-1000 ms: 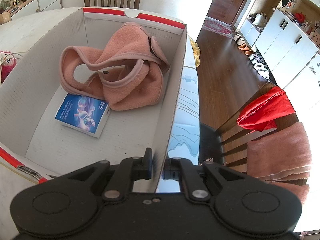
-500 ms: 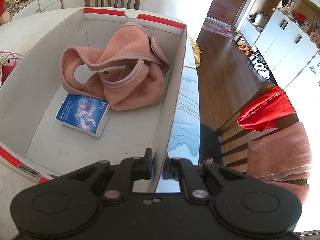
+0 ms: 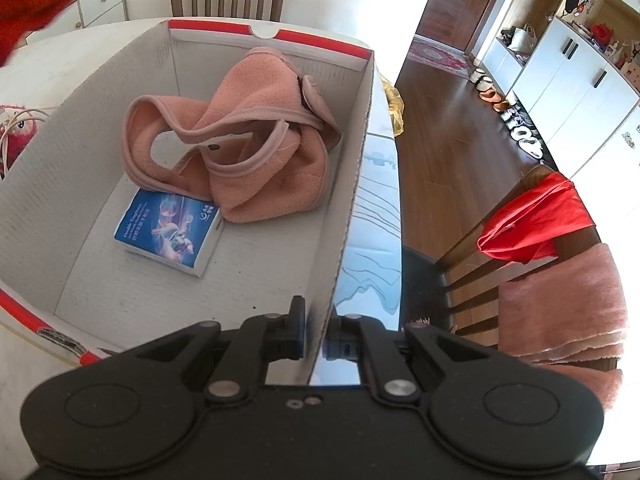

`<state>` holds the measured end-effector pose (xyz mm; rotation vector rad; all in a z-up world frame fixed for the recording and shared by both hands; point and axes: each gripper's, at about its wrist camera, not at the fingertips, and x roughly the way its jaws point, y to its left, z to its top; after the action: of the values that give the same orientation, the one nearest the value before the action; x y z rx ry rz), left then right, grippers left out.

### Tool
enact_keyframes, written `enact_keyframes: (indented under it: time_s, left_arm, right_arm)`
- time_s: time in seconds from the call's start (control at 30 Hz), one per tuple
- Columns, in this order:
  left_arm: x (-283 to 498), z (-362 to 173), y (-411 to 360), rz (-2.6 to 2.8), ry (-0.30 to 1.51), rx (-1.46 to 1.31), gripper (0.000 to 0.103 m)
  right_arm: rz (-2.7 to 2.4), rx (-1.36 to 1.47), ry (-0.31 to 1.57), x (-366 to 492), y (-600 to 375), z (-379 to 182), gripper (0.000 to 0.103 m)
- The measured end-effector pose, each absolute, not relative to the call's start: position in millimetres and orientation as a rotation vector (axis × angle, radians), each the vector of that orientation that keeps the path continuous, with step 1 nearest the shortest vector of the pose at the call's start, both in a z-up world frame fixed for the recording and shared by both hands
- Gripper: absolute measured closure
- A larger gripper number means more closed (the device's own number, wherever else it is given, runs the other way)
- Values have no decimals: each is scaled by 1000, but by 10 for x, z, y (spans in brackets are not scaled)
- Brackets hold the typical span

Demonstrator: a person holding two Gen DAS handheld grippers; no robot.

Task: Organize objects
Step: 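Lift the red cloth with the left gripper toward the cardboard box, then lower the red cloth into the box and open the left gripper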

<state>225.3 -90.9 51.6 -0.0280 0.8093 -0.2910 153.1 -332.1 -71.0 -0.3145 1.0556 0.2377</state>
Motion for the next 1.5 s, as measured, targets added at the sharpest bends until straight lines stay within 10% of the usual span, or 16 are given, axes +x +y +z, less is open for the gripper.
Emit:
enact_keyframes:
  time_s: [1.27, 1.5]
  left_arm:
    - [2682, -656, -1383, -210, 1108, 117, 65]
    - [2615, -684, -1359, -219, 1094, 130, 47]
  right_arm:
    - [275, -268, 1057, 1562, -3417, -710, 97]
    - [272, -274, 1058, 1563, -3403, -716, 96]
